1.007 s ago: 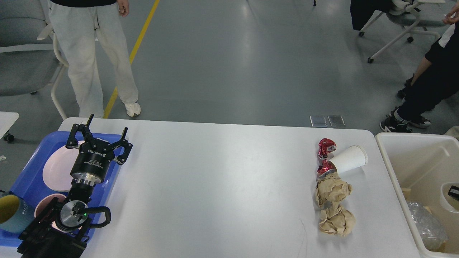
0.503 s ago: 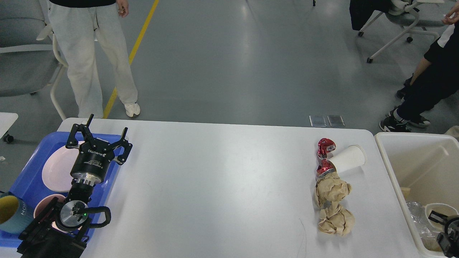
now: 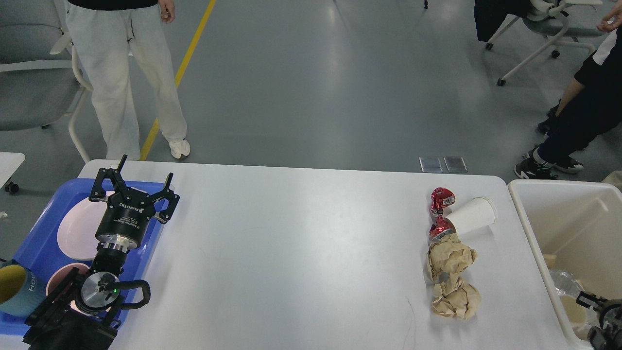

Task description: Tidy desktop

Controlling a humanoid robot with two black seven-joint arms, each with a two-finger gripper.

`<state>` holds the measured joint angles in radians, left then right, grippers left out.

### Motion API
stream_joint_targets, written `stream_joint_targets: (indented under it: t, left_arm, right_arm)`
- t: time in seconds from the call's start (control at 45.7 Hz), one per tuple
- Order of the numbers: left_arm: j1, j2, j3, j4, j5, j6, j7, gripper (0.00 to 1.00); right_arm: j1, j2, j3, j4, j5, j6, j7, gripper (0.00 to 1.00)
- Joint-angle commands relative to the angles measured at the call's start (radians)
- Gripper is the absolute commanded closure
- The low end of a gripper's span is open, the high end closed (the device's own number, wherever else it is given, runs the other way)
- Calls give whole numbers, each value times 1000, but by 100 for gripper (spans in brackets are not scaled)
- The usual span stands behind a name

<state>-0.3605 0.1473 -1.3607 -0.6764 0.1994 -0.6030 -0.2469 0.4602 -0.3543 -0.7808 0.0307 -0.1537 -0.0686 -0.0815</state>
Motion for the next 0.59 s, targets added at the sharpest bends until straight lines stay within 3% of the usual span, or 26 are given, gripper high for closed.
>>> stream_joint_targets:
  t: [0.0, 0.394, 0.481, 0.569]
  left_arm:
    - [0, 0, 0, 0, 0, 0, 1, 3]
    - [0, 0, 0, 0, 0, 0, 0, 3]
    - [0, 0, 0, 0, 0, 0, 0, 3]
    - [0, 2, 0, 0, 0, 0, 0, 3]
  right_arm:
    - [3, -11, 0, 0, 0, 0, -1, 0]
    - [41, -54, -3, 1, 0, 18, -3, 0]
    - [110, -90, -21, 15, -9, 102, -17, 0]
    - [233, -152, -31, 46, -23, 281, -43, 0]
